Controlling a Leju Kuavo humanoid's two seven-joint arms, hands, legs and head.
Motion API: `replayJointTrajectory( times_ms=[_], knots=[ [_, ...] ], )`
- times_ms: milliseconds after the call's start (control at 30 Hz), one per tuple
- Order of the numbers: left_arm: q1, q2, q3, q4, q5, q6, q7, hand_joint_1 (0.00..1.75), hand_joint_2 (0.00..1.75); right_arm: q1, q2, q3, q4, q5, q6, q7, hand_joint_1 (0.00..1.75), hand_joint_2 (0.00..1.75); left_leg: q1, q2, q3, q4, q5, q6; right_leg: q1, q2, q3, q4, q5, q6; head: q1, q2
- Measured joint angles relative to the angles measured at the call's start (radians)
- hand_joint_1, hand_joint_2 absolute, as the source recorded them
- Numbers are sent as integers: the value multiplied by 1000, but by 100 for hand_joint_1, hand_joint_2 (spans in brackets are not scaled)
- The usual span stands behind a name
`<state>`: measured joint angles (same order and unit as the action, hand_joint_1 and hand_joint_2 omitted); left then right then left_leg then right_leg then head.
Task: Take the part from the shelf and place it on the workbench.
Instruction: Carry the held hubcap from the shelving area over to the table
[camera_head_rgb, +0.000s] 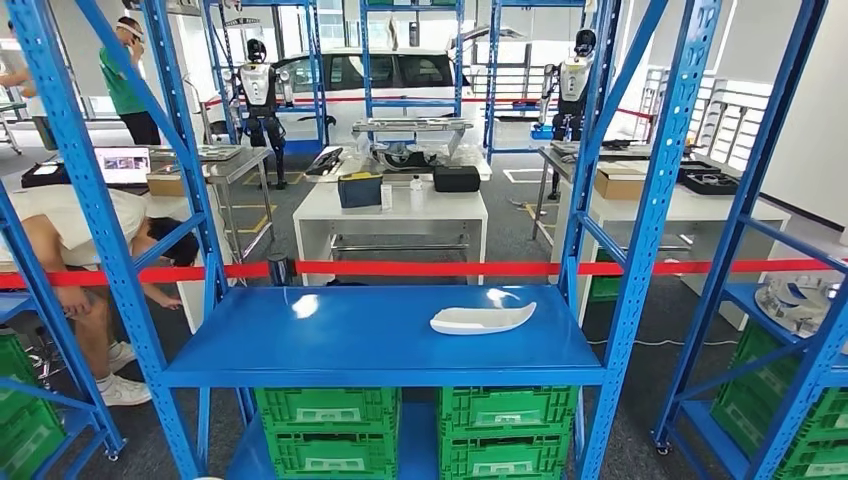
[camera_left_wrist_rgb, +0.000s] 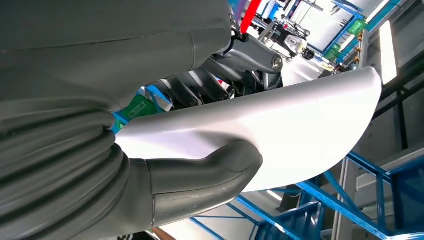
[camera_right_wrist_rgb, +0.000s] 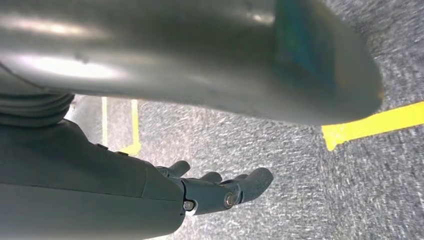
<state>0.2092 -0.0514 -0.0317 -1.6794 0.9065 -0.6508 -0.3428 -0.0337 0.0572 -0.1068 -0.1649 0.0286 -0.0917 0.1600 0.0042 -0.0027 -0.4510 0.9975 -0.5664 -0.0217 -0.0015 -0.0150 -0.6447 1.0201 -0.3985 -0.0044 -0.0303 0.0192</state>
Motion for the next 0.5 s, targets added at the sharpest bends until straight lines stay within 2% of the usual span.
replayJointTrajectory(
  times_ms=[33, 67, 100, 133, 200, 233, 267, 300, 333, 367, 433, 467, 500],
  knots=[
    [0, 0, 0, 1, -2, 0, 0, 175, 175, 1, 0, 0, 0, 0, 0, 1, 0, 0, -3, 1, -9, -2, 7, 11, -3, 1, -3, -2, 10, 7, 0, 0],
    [0, 0, 1, 1, -8, 0, -1, 175, 175, 2, 0, 0, 0, 0, 1, 2, 0, 0, -5, 4, -18, -3, 18, 22, -7, 2, -9, 2, 7, 13, 0, 0],
    [1, 0, 1, 1, -17, 0, -2, 175, 175, 5, 1, 0, 0, 0, 2, 5, 0, 0, -6, 6, -30, -3, 30, 32, -10, 4, -18, 19, -16, 19, 1, 0],
    [1, -1, 1, 0, -29, 0, -4, 175, 175, 7, 2, 0, 0, 0, 5, 7, 0, 0, -5, 7, -44, -4, 43, 41, -11, 6, -32, 53, -59, 23, 1, 0],
    [1, -1, 2, -4, -46, 1, -8, 175, 175, 9, 4, 0, 0, 1, 15, 5, 0, 0, -7, 9, -74, -2, 68, 49, -11, 8, -59, 170, -167, 26, 3, 0],
    [1, -2, 2, -5, -50, 3, -9, 175, 175, 8, 4, 0, 0, 1, 21, -3, 0, 0, -9, 9, -89, 0, 81, 51, -10, 8, -68, 231, -199, 26, 3, 0],
    [1, -2, 3, -6, -56, 7, -9, 175, 175, 7, 4, 0, 0, 2, 25, -11, 0, 0, -10, 10, -106, 2, 94, 51, -9, 9, -66, 274, -205, 25, 4, 0],
    [1, -2, 4, -7, -65, 14, -10, 175, 175, 6, 4, 0, 0, 2, 28, -21, 0, 0, -11, 11, -125, 6, 107, 50, -8, 9, -49, 287, -188, 23, 4, 0],
    [1, -3, 4, -7, -79, 22, -11, 175, 175, 6, 4, 0, 0, 2, 28, -29, 0, 0, -11, 10, -144, 10, 119, 48, -7, 9, -16, 265, -161, 20, 4, 0],
    [2, -4, 5, -8, -98, 31, -14, 175, 175, 5, 4, 0, 0, 2, 28, -35, 0, 0, -11, 10, -162, 15, 131, 45, -5, 9, 35, 212, -140, 17, 4, 0],
    [4, -7, 6, -13, -143, 46, -23, 175, 175, 0, 5, 0, 0, 1, 28, -44, 0, 0, -12, 10, -187, 27, 149, 36, 0, 10, 149, 65, -152, 10, 4, 0],
    [5, -10, 7, -16, -161, 51, -27, 175, 175, -3, 5, 0, 0, 1, 28, -47, 0, 0, -13, 11, -192, 31, 157, 31, 2, 11, 183, 12, -168, 6, 4, 0],
    [5, -13, 7, -19, -174, 54, -29, 175, 175, -5, 6, 0, 0, 1, 28, -48, 0, 0, -12, 12, -194, 31, 165, 24, 5, 11, 197, -17, -180, 1, 3, 0]
  ],
)
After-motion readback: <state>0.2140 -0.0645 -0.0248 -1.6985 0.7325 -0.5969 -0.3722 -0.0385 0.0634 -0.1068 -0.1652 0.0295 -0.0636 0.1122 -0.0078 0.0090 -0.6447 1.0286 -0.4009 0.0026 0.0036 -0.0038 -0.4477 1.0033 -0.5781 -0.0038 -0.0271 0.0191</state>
